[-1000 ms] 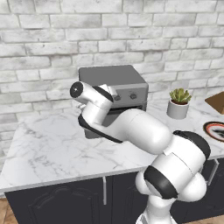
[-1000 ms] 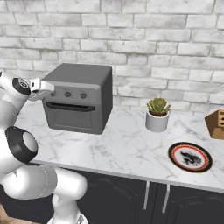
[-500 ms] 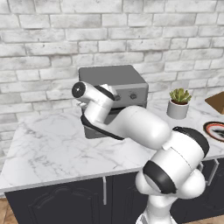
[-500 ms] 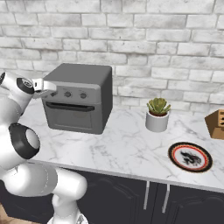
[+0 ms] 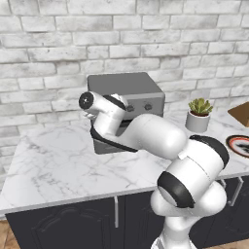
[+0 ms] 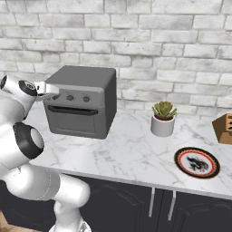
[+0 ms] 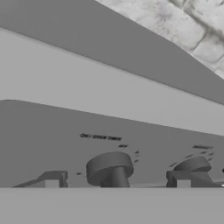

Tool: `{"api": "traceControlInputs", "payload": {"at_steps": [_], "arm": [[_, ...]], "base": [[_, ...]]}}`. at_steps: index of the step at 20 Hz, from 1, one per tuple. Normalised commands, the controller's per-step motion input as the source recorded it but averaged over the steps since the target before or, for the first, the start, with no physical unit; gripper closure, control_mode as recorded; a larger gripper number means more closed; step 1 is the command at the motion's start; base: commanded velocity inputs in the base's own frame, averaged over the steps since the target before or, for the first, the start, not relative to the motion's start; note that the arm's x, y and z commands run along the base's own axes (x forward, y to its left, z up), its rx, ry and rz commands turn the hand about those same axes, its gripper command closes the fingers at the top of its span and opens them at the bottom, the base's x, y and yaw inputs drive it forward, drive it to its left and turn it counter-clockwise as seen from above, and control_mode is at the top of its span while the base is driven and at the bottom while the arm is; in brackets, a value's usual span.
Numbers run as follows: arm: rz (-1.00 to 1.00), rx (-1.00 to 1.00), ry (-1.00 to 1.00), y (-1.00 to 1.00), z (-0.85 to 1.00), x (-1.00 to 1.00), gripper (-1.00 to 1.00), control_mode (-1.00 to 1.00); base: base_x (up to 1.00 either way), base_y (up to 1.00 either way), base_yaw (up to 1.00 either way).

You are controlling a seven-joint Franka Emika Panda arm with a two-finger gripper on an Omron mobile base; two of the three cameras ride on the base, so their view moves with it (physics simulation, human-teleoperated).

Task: Pick up the bagel from the plate, place it on the toaster oven rack, close the door, and set the timer.

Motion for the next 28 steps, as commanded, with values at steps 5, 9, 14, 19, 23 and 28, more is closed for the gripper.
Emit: {"api": "traceControlInputs", "payload": {"at_steps": [5,9,14,19,23,28], "arm": [[-0.03,0.01,0.00,0.00,0.00,0.23,-1.00,-1.00],[-0.03,0.01,0.00,0.00,0.00,0.29,-1.00,-1.00],[-0.03,0.02,0.00,0.00,0.00,0.25,1.00,-1.00],[-0.02,0.12,-0.01,-0.17,0.00,0.16,1.00,-1.00],[-0.03,0.27,-0.01,-0.49,0.00,0.17,1.00,-1.00],[-0.04,0.35,-0.02,-0.57,0.00,0.17,1.00,-1.00]], "base": [[0.00,0.00,0.00],[0.00,0.00,0.00],[0.00,0.00,0.00],[0.00,0.00,0.00],[0.00,0.00,0.00],[0.00,0.00,0.00]]}}
